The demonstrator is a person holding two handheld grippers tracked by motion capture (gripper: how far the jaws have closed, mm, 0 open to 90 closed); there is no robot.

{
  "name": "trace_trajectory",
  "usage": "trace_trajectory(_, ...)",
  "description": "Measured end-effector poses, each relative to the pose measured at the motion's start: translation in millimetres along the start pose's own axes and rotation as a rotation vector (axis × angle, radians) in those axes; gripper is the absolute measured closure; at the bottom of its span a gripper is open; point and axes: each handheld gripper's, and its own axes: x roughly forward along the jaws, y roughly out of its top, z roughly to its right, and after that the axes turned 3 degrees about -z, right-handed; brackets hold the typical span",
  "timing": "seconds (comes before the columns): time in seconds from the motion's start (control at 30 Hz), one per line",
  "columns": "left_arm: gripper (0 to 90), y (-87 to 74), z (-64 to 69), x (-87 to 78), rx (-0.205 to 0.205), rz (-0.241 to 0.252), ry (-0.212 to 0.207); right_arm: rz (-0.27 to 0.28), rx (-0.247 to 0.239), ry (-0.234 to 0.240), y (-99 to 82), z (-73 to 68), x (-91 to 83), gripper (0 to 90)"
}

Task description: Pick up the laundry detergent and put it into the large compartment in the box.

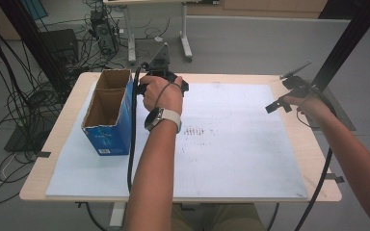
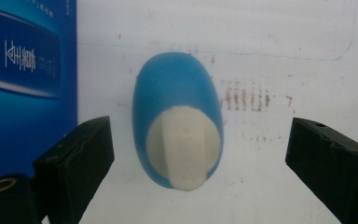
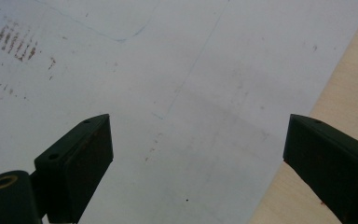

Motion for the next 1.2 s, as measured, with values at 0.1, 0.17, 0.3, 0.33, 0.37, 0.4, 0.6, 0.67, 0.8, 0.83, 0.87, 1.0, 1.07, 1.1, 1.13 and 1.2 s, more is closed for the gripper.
trace_trajectory(0.1, 7.6, 0.9, -0.9, 3.6, -0.008, -0.006, 0.007, 0.001, 0.002, 0.003, -1.0, 0.2, 0.6, 8.1)
trace_trajectory(0.17, 7.5, 1.5, -0.7, 5.7, -0.011, -0.003, 0.016, 0.000, 0.003, 0.004, -1.8, 0.9, 1.3, 8.1)
trace_trajectory(0.3, 7.5, 2.9, -0.4, 8.8, -0.019, -0.003, 0.031, 0.001, 0.007, 0.006, -3.2, 2.7, 1.6, 8.1)
trace_trajectory(0.33, 7.5, 3.2, 0.4, 9.6, -0.022, 0.001, 0.034, 0.001, 0.006, 0.006, -3.4, 3.2, 1.5, 8.1)
trace_trajectory(0.37, 7.5, 3.3, 1.1, 10.0, -0.025, 0.007, 0.033, 0.001, 0.008, 0.006, -3.6, 3.6, 1.3, 8.1)
trace_trajectory(0.4, 7.5, 3.5, 1.4, 10.7, -0.023, 0.008, 0.030, 0.002, 0.008, 0.006, -3.7, 3.8, 1.2, 8.1)
trace_trajectory(0.6, 7.6, 2.9, 2.0, 17.2, -0.022, -0.003, 0.006, 0.003, 0.009, 0.008, -5.1, 5.8, 1.3, 8.1)
trace_trajectory(0.67, 7.7, 1.3, 1.8, 23.0, -0.005, -0.002, 0.023, 0.001, 0.010, 0.009, -5.7, 6.2, 2.0, 8.1)
trace_trajectory(0.8, 8.1, 0.9, -0.2, 24.9, -0.011, -0.001, 0.011, 0.001, 0.010, 0.011, -6.3, 6.4, 2.4, 8.1)
trace_trajectory(0.83, 8.1, 0.9, -0.5, 25.5, -0.012, 0.000, 0.015, 0.000, 0.009, 0.011, -6.4, 6.6, 2.6, 8.1)
trace_trajectory(0.87, 8.1, 1.0, -0.7, 25.8, -0.011, 0.000, 0.015, -0.001, 0.010, 0.009, -6.4, 6.7, 2.9, 8.1)
trace_trajectory(1.0, 8.1, 1.4, -0.4, 27.2, -0.012, -0.001, 0.012, -0.003, 0.010, 0.010, -6.7, 6.6, 3.9, 8.1)
trace_trajectory(1.07, 8.1, 1.5, -0.2, 27.2, -0.013, 0.000, 0.013, -0.003, 0.010, 0.010, -6.7, 6.8, 3.9, 8.1)
trace_trajectory(1.1, 8.1, 1.5, 0.2, 27.5, -0.011, 0.000, 0.013, -0.002, 0.011, 0.009, -6.8, 6.7, 3.9, 8.1)
trace_trajectory(1.13, 8.1, 1.5, 0.5, 27.7, -0.012, -0.002, 0.014, -0.003, 0.010, 0.010, -6.8, 6.8, 3.9, 8.1)
trace_trajectory(1.2, 8.2, 1.5, 1.0, 28.0, -0.011, 0.000, 0.016, -0.003, 0.011, 0.010, -7.0, 6.7, 4.0, 8.1)
